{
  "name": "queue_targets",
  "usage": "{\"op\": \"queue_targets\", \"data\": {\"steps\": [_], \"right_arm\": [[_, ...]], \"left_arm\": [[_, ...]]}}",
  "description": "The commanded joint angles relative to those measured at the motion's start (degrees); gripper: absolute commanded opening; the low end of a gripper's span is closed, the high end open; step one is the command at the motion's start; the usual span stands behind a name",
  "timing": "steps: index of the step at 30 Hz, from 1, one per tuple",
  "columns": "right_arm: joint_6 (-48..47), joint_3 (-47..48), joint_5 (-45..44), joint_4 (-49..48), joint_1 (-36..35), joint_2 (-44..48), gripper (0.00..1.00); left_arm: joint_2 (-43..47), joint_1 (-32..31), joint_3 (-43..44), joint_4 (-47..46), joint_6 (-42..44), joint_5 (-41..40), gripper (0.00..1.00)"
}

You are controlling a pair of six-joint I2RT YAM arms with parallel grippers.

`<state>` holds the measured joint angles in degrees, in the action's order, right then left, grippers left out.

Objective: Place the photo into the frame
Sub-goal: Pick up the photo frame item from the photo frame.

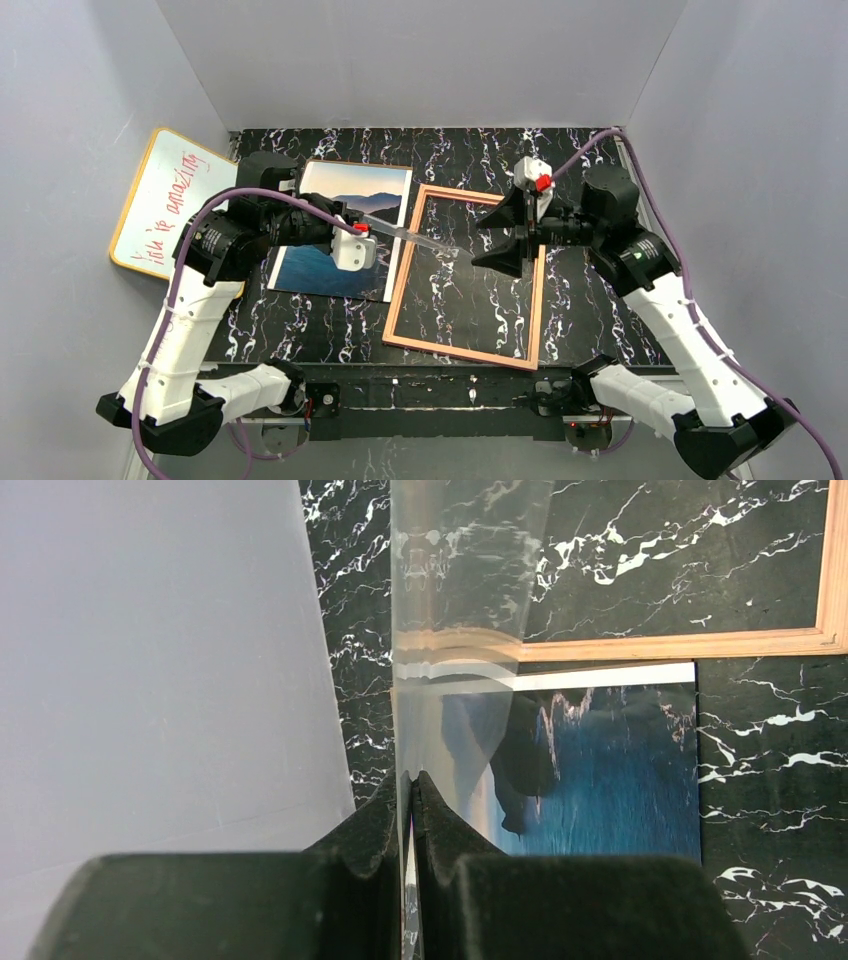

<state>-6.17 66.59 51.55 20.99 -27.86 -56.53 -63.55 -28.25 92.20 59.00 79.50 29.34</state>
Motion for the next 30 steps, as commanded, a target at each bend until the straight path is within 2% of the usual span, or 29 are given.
{"op": "queue_targets", "data": {"steps": [1, 5, 12, 21, 24, 26, 29, 30], "right_arm": [[-2.4, -3.1, 5.3, -4.0, -0.4, 3.9, 0.81], [-2.0, -6.1, 3.5, -7.2, -1.3, 4.5, 0.82], [-4.0, -9.3, -8.0, -14.0, -5.4, 3.8, 0.80], [-6.1, -8.8, -15.0, -14.9, -12.8, -0.9, 0.74], [-5.0, -9.1, -18.6, -16.0, -14.6, -3.4, 0.64], [-3.9, -9.7, -21.2, -18.0, -15.1, -4.8, 0.52], [-2.0, -11.5, -26.8, -22.0, -15.3, -5.5, 0.28], [-1.0, -12.3, -28.9, -24.1, -15.2, -5.2, 0.13]], "left_arm": [[0.9, -0.1, 1.2, 1.6, 1.0, 0.5, 0.00], [0.5, -0.1, 2.0, 2.1, 1.0, 0.6, 0.00], [0.4, -0.1, 2.4, 2.2, 1.1, 0.4, 0.00], [0.0, -0.1, 2.9, 2.6, 0.4, 0.0, 0.00], [0.0, -0.1, 3.0, 2.6, 0.4, 0.0, 0.00], [0.0, -0.1, 3.2, 2.6, 0.4, -0.1, 0.00], [0.2, -0.1, 3.4, 2.4, 0.7, -0.4, 0.00], [0.3, -0.1, 3.5, 2.1, 0.6, -0.7, 0.00]]}}
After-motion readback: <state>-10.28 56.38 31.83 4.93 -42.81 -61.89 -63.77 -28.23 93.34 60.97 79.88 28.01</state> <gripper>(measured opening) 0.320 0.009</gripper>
